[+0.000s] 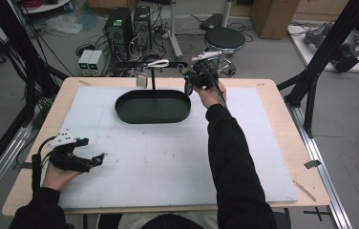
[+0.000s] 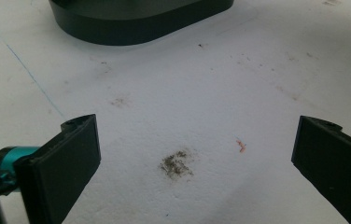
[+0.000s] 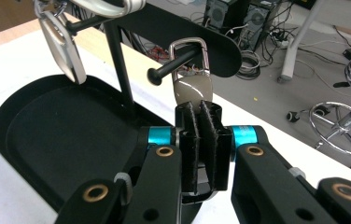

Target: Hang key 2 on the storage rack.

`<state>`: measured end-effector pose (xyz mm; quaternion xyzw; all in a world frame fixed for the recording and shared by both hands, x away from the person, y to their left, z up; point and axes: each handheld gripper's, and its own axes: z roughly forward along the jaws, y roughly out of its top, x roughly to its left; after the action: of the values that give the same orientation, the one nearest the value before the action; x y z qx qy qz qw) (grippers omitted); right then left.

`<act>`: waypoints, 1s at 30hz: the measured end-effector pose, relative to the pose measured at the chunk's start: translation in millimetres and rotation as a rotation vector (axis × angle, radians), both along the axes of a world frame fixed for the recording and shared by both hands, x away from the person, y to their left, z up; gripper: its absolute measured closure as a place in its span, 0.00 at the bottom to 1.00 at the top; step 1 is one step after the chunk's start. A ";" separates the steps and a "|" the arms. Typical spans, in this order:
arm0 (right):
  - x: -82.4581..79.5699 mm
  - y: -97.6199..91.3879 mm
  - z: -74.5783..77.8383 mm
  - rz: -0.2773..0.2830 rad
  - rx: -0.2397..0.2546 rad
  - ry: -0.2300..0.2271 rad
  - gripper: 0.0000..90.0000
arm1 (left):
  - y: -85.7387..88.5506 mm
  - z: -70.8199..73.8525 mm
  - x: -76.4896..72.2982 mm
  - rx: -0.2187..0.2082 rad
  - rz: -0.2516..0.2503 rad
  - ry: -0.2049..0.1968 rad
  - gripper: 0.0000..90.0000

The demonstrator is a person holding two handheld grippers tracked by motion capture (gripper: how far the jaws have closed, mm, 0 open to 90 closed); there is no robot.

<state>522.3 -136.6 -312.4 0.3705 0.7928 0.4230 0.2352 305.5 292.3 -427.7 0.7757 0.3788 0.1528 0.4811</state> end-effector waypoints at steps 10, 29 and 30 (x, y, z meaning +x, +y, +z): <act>9.8 -10.5 -10.7 -0.019 0.078 0.070 0.79 | 0.6 0.3 -0.5 -0.006 0.004 -0.006 0.02; -15.0 -52.4 -24.2 0.009 0.169 0.130 0.01 | 1.3 1.0 -2.4 -0.003 0.006 -0.007 0.02; -18.1 -55.6 -23.7 0.012 0.164 0.128 0.01 | 1.3 0.9 -2.4 -0.003 0.005 -0.006 0.02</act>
<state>504.2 -192.2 -336.0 0.4099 0.7711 0.4634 0.1505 303.1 293.5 -426.8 0.7735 0.3796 0.1561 0.4830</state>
